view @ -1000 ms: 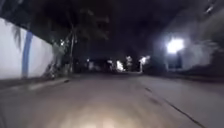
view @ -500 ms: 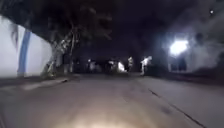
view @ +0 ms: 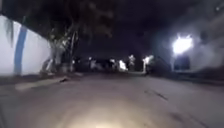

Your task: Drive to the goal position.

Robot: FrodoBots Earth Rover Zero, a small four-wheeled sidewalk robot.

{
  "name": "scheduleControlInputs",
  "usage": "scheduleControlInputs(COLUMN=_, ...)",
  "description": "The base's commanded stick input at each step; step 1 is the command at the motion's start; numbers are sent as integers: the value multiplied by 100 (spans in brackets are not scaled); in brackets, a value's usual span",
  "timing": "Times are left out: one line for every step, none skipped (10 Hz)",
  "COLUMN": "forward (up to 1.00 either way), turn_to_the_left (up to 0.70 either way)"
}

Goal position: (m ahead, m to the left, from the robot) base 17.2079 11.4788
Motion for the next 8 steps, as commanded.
scheduleControlInputs(forward=70, turn_to_the_left=0)
scheduleControlInputs(forward=70, turn_to_the_left=0)
scheduleControlInputs(forward=70, turn_to_the_left=0)
scheduleControlInputs(forward=70, turn_to_the_left=0)
scheduleControlInputs(forward=70, turn_to_the_left=0)
scheduleControlInputs(forward=70, turn_to_the_left=0)
scheduleControlInputs(forward=70, turn_to_the_left=0)
scheduleControlInputs(forward=70, turn_to_the_left=0)
